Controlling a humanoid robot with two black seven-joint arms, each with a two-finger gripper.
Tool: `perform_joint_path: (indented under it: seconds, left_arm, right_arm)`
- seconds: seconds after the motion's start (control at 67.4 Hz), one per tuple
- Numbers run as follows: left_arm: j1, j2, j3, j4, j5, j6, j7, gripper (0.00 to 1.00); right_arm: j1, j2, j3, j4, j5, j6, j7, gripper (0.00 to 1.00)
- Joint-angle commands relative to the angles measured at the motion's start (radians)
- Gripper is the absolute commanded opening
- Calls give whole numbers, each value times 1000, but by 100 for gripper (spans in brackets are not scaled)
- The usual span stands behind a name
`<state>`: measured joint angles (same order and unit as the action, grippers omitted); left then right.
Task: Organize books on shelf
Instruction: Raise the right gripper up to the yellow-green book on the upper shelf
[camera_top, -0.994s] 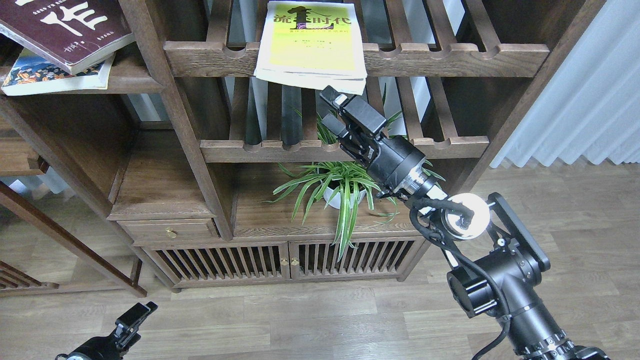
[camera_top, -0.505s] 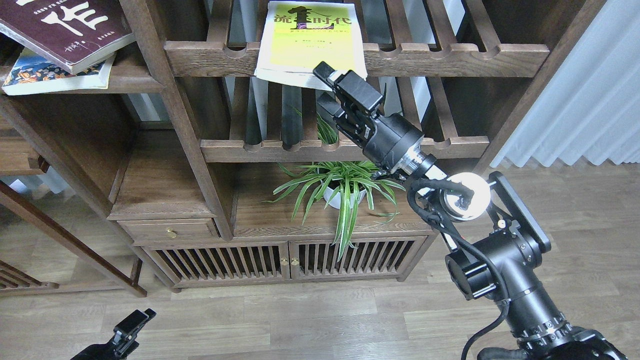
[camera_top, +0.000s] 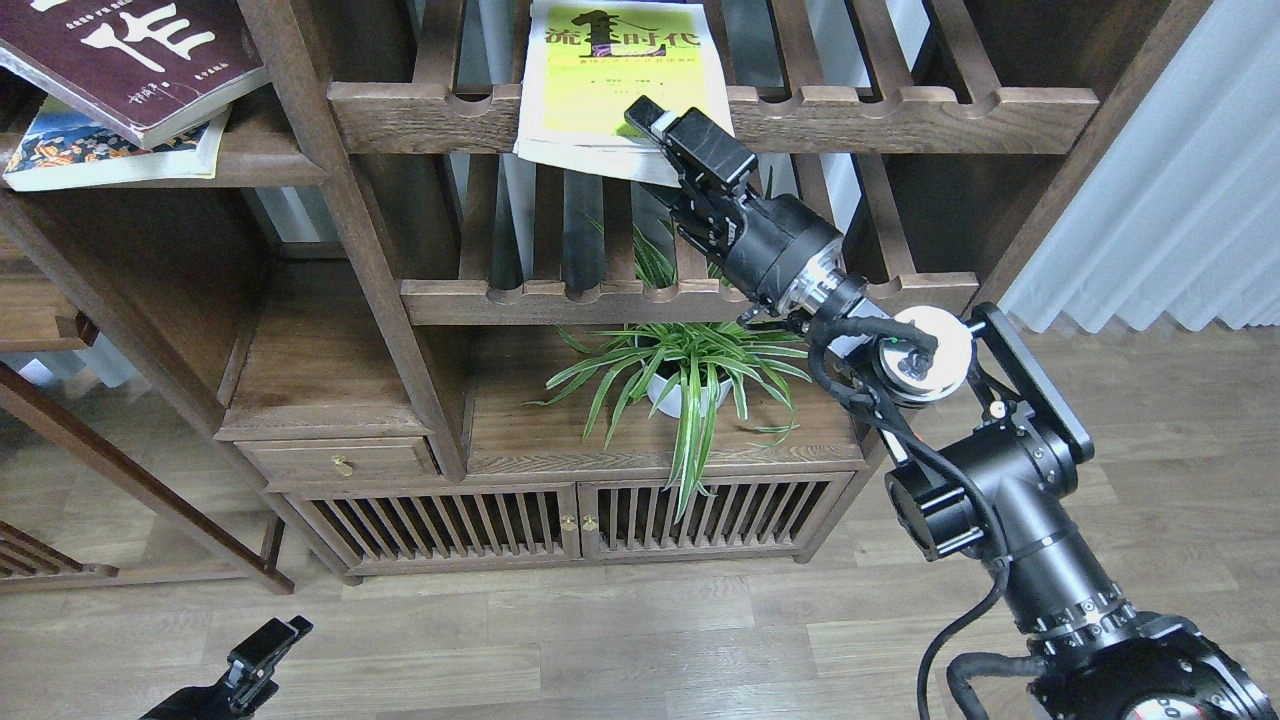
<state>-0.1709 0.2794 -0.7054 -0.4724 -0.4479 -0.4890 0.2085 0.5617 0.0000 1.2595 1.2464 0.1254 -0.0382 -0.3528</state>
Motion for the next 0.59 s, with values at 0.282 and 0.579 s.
perform_joint_path:
  seconds: [0.282,0.579]
  left_arm:
    - [-2,1,1,0,5,0,8,99]
    - [-1,1,10,0,5,0,8,99]
  right_arm:
    - [46,0,5,-39,-7,-5,6,65]
    - [49,0,58,-41,-6,29,2,29]
